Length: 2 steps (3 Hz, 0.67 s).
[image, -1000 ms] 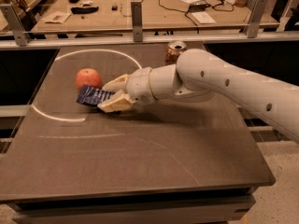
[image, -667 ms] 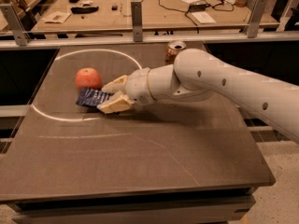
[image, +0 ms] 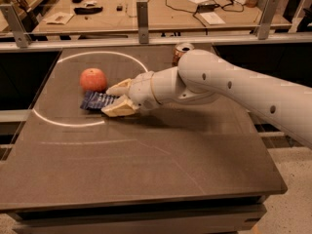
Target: Move rxbar blueberry near apple
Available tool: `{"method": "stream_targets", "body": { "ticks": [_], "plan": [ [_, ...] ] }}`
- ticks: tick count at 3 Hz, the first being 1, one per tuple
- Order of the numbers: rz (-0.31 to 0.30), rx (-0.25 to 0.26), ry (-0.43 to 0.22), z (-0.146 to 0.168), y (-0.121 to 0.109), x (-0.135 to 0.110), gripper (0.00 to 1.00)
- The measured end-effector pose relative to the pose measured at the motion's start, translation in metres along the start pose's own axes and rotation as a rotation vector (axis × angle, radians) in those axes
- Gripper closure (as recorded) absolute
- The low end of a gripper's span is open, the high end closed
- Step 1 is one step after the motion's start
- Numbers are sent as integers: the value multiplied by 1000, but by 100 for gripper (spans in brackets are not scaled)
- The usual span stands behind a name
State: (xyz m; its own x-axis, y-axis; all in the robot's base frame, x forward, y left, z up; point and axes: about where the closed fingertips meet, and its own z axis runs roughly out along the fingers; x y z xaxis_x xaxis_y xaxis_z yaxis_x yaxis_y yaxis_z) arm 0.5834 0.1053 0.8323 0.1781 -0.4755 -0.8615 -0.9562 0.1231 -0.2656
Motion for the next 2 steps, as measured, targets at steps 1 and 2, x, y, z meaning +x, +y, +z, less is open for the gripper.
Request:
{"method": "stream_targets", "body": {
  "ticks": [1, 2],
  "plan": [
    [-6, 4, 15, -5, 0, 3, 13],
    [-16, 3, 12, -22, -1, 2, 0]
  ]
}}
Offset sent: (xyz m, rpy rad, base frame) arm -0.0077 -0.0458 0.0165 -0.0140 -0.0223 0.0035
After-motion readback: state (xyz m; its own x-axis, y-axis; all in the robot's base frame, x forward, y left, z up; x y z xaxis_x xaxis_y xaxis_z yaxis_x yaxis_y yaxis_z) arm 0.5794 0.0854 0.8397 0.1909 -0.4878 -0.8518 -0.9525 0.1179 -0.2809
